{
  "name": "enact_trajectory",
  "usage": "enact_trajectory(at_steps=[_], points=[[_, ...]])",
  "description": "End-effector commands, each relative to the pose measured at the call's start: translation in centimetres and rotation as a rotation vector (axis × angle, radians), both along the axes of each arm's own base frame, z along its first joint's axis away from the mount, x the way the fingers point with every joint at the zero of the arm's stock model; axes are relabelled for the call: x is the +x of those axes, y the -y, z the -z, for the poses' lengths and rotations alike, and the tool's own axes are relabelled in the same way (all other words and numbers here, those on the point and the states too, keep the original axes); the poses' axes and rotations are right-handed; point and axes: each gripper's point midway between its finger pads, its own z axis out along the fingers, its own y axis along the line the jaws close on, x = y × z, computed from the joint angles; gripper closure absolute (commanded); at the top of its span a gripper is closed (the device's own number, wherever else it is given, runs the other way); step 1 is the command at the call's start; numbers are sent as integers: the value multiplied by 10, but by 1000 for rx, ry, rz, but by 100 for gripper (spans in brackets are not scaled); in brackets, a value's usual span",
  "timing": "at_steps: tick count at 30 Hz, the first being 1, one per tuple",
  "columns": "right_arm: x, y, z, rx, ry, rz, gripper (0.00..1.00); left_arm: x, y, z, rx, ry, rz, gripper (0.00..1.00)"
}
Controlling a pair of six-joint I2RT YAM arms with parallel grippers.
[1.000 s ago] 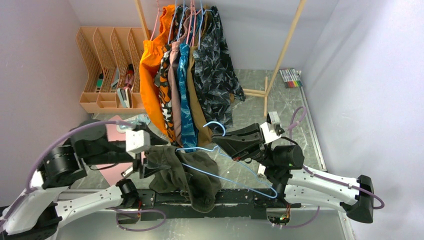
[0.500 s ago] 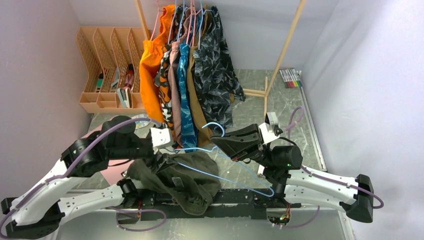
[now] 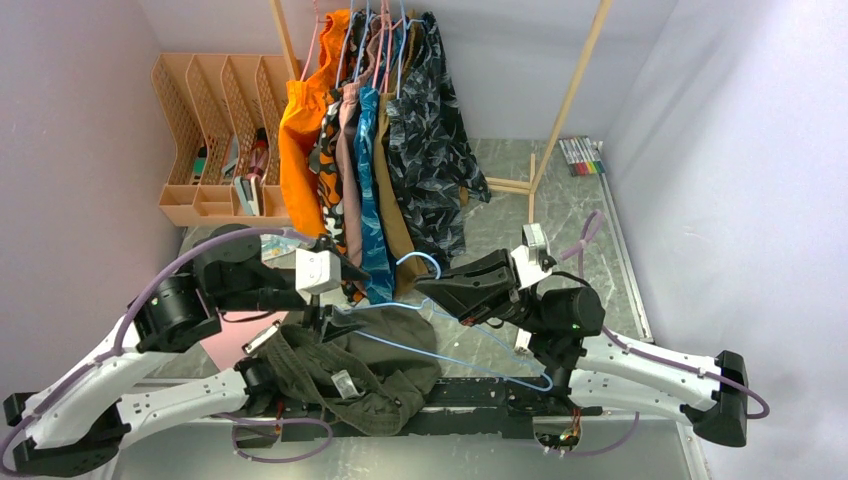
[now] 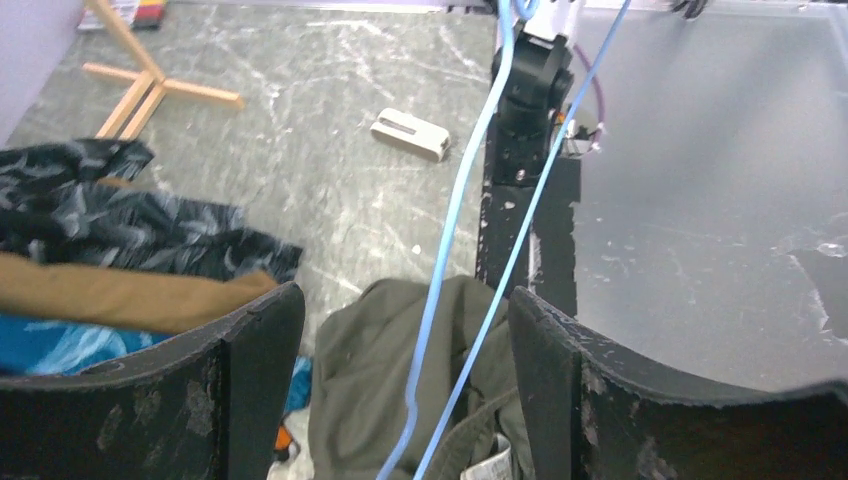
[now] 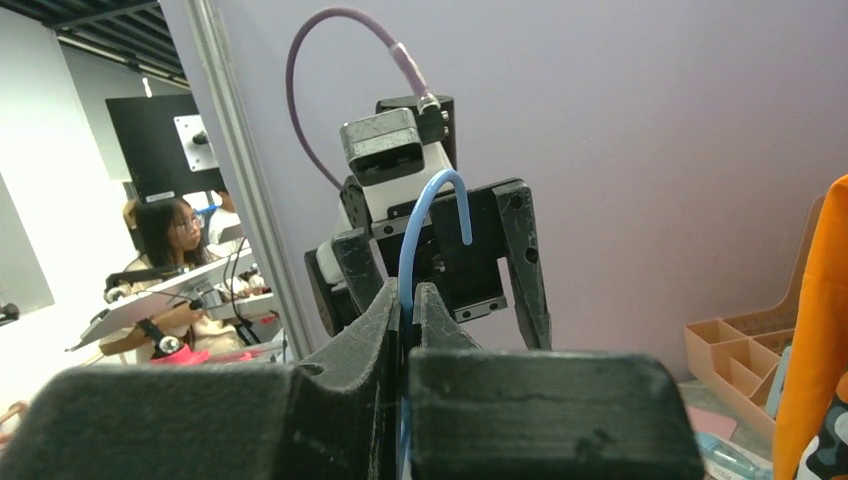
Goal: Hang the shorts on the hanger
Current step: Hang the shorts on the hanger.
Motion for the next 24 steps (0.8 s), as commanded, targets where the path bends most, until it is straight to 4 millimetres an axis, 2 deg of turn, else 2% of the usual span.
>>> enact_trajectory(at_steps=[1, 6, 9, 10, 13, 14, 15, 22, 24], points=[[-6, 6, -17, 15, 36, -6, 100, -10, 25, -14, -76, 1, 133, 22], [-6, 4, -17, 1, 40, -4, 100, -16, 37, -8, -82, -27, 203, 27], [-7, 3, -15, -17, 41, -8, 100, -14, 39, -3, -72, -31, 206, 38], [-7, 2, -14, -24, 42, -12, 100, -15, 40, -2, -73, -34, 211, 44], [-8, 0, -14, -48, 44, -20, 100, -11, 43, -2, -74, -25, 200, 82], [-8, -1, -14, -62, 42, -20, 100, -8, 43, -2, -71, -20, 185, 91], [-8, -2, -14, -79, 41, -18, 100, -6, 42, -2, -71, -14, 173, 93], [-6, 2, -5, -320, 23, 22, 62, -6, 29, -9, -105, 18, 124, 93], [-4, 5, 0, -397, 8, 42, 55, -6, 27, -10, -109, 20, 117, 93]])
